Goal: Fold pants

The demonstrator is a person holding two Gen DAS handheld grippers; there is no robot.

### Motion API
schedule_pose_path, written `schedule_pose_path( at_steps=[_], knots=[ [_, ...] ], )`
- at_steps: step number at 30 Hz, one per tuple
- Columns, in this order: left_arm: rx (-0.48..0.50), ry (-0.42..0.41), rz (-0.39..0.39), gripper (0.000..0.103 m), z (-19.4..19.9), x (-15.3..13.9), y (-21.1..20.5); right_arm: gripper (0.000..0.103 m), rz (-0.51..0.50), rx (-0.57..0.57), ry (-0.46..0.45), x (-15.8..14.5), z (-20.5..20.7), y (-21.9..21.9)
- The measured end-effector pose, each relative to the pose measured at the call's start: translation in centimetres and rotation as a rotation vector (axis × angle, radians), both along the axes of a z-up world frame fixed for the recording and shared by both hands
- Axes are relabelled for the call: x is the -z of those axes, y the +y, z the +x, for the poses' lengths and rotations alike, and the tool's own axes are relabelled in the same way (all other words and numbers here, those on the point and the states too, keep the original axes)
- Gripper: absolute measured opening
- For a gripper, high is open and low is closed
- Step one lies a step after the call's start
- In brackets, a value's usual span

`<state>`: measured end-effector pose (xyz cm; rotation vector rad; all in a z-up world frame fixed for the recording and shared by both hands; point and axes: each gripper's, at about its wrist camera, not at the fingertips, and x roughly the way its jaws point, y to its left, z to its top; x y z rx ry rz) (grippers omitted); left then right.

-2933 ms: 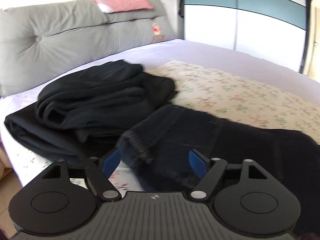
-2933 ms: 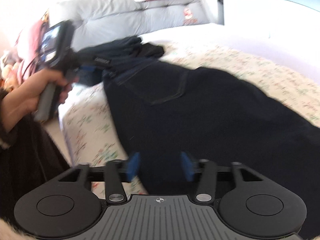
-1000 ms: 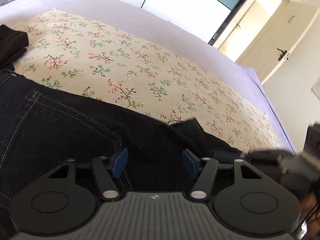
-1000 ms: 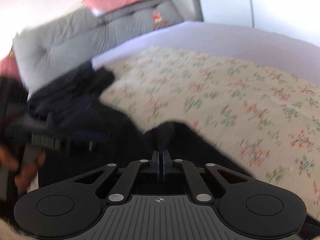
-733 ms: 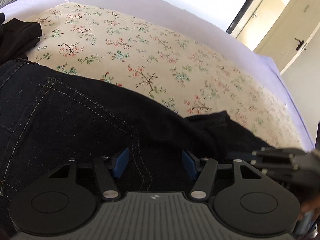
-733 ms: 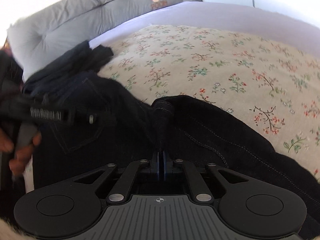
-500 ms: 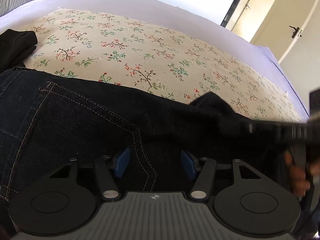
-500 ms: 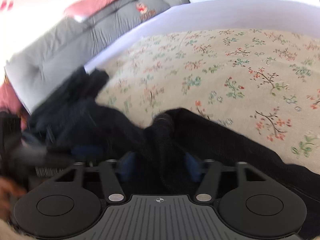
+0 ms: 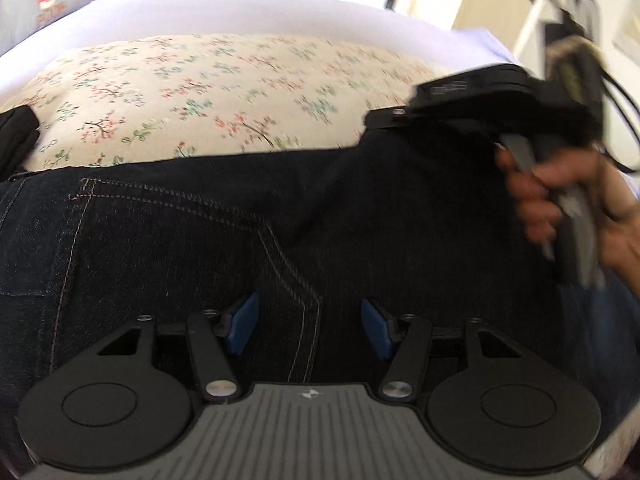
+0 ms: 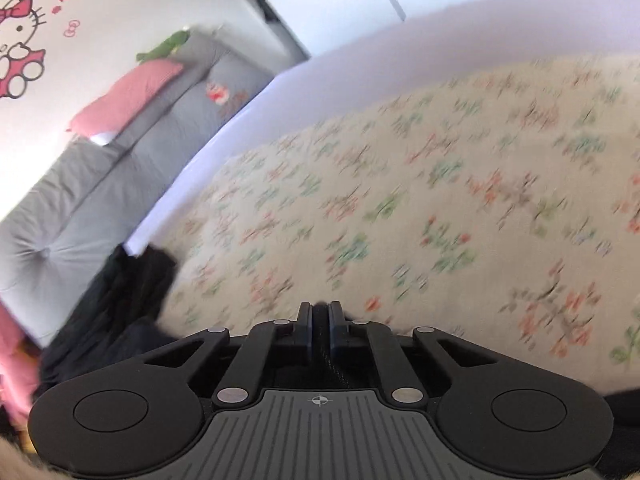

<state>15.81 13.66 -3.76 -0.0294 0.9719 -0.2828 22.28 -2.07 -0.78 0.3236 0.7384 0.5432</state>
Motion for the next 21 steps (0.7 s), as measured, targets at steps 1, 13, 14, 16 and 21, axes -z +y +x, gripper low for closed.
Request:
schedule_pose_path(
  at_steps=[1,13,14,16,21],
  knots=[
    [0.026,0.005,0.009,0.101,-0.1,0.0,0.1,0.006,-0.031,0.001,-0.002,0.5,0.2,0.4],
    [0.003,-0.125,-0.117,0.101,-0.2,-1.8,2.9,0.015,-0.318,0.076,-0.333,-3.4,-7.6,-0.6],
    [-0.008,-0.157,-0.114,0.101,-0.1,-1.8,3.0,0.015,-0.363,0.044,-0.357,-3.2,-8.9,-0.1],
    [-0.034,-0.209,-0.104,0.101,0.2,-1.7,2.9,0.015,-0.437,-0.016,-0.382,-2.2,-11.4,0.7],
    [-0.138,-0.267,-0.072,0.096,2.0,0.0,3.5,0.014,-0.534,-0.053,-0.364,1.2,-12.4,2.0]
  ],
)
